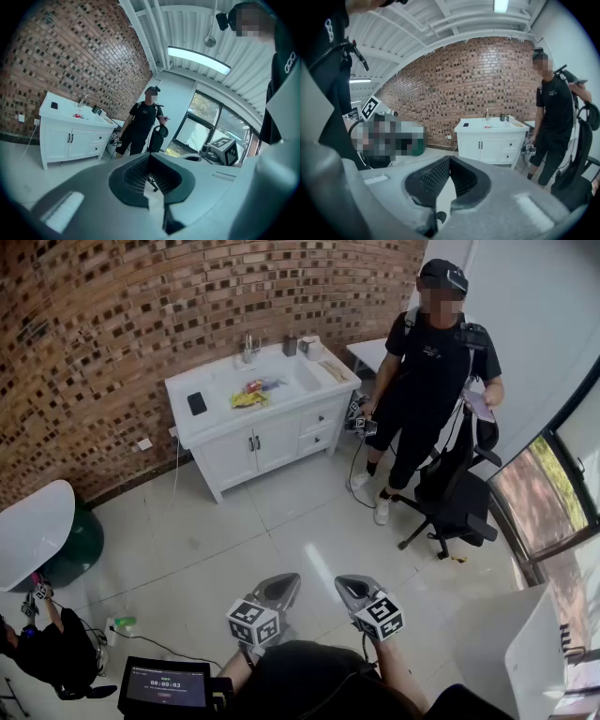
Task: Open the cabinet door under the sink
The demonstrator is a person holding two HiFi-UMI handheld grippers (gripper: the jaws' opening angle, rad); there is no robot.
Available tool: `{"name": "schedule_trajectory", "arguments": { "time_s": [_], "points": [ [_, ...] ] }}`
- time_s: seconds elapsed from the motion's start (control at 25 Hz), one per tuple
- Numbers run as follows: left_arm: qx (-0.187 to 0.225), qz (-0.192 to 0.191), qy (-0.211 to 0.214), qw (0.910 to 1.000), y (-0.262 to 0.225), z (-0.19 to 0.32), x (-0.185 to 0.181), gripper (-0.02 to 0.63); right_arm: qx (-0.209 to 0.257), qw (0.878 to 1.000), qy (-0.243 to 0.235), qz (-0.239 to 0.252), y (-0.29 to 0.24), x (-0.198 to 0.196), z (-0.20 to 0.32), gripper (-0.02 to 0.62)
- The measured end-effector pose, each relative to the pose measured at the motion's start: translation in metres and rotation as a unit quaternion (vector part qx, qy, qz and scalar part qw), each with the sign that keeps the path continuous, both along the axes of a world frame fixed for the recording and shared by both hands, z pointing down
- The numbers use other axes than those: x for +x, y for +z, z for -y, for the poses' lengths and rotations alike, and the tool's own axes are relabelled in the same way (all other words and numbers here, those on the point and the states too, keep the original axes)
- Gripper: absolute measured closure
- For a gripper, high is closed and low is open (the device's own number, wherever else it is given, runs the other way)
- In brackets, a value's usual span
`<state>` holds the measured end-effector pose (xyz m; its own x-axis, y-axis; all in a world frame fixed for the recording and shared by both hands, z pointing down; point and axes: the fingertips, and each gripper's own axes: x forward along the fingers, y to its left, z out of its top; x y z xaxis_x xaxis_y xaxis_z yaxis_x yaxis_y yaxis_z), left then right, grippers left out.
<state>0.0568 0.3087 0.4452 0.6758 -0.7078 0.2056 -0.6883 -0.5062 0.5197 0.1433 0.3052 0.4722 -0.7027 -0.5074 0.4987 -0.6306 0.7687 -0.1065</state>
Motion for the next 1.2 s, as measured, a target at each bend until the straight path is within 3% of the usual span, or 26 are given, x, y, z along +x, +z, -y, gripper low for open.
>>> {"name": "schedule_trajectory", "arguments": {
  "time_s": [0.2,0.36,0.68,0.88,1.2],
  "points": [
    [-0.006,0.003,-0.010,0.9999,0.013,0.034,-0.068,0.589,-0.020,0.997,-0.070,-0.009,0.024,-0.085,0.003,0.604],
    [-0.014,-0.005,-0.035,0.9993,0.023,0.050,-0.102,0.589,-0.027,0.994,-0.107,-0.013,0.029,-0.124,0.007,0.604],
    [-0.028,-0.006,-0.043,0.9986,0.037,0.078,-0.115,0.589,-0.033,0.996,-0.083,-0.016,0.037,-0.123,0.059,0.604],
    [-0.030,0.011,-0.058,0.9978,0.045,0.108,-0.129,0.589,-0.044,0.994,-0.095,0.006,0.058,-0.142,0.097,0.604],
    [-0.044,0.032,-0.086,0.9948,0.032,0.212,-0.164,0.589,-0.031,0.992,-0.117,0.031,0.049,-0.185,0.219,0.604]
  ]
}}
